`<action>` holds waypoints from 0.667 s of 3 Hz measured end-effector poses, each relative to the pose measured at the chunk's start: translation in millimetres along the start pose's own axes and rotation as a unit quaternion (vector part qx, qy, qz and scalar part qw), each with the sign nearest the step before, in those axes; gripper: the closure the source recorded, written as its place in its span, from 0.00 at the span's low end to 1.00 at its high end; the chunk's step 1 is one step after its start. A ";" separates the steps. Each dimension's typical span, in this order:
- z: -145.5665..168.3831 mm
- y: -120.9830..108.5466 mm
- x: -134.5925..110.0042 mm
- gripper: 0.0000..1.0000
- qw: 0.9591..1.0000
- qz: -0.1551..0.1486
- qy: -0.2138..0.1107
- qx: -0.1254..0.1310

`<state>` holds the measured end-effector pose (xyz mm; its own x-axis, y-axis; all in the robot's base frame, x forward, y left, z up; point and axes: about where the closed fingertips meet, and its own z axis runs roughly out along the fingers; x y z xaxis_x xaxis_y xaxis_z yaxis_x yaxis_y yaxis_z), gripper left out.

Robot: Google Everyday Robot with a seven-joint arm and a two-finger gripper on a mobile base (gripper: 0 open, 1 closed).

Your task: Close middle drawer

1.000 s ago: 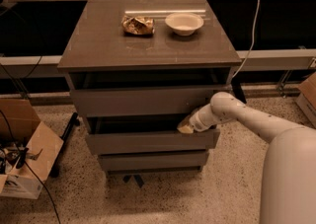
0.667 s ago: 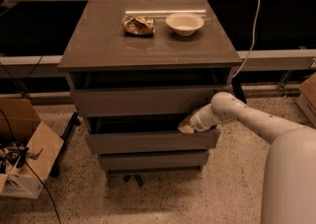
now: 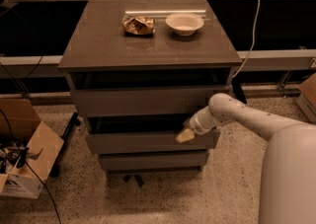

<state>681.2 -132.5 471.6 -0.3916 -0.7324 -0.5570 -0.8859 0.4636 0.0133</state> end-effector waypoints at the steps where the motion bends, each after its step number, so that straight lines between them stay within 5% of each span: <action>1: -18.0 27.6 28.3 0.61 0.998 0.044 0.041 -0.005; 2: -31.5 64.3 58.9 0.84 0.993 0.090 0.070 -0.015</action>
Offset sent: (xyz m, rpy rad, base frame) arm -0.1464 -0.0476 -0.0081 -0.0959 0.2773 -0.2181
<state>593.3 -161.6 465.7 -0.5735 -0.7024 -0.4216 -0.8044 0.5802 0.1277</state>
